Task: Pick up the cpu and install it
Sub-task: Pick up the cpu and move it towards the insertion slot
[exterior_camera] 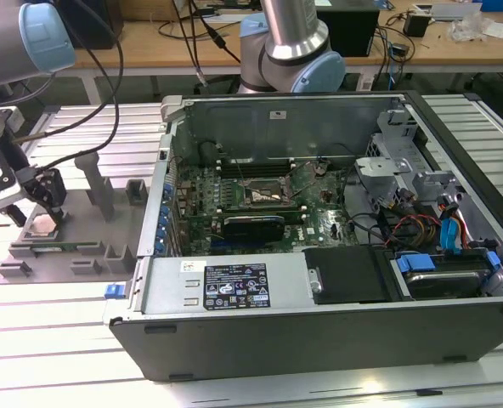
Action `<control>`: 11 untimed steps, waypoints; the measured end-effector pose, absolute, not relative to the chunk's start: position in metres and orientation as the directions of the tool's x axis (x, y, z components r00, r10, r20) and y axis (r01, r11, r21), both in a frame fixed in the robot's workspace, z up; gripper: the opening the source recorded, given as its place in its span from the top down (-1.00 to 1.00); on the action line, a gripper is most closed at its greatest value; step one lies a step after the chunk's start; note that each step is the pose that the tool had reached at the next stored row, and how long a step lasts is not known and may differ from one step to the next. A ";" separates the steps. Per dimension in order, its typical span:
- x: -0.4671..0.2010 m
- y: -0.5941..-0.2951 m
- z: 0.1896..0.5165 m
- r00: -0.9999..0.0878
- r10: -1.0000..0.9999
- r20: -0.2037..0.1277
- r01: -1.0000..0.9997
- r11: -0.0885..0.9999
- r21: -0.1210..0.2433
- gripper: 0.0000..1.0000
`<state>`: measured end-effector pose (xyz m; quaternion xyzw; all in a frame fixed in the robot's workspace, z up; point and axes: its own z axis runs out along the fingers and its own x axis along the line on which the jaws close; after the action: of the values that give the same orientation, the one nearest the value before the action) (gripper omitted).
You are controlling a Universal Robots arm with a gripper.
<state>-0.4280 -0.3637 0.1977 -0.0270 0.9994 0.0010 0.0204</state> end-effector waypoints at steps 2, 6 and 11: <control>-0.428 -0.364 0.195 -0.998 -0.047 -0.042 -0.047 0.999 0.001 -0.36; -0.428 -0.364 0.193 -0.999 0.005 -0.042 0.005 1.000 0.001 -0.36; -0.428 -0.363 0.190 -0.999 0.033 -0.043 0.032 0.999 0.005 -0.36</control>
<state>-0.4280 -0.3627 0.1898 0.0163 0.9996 0.0022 0.0216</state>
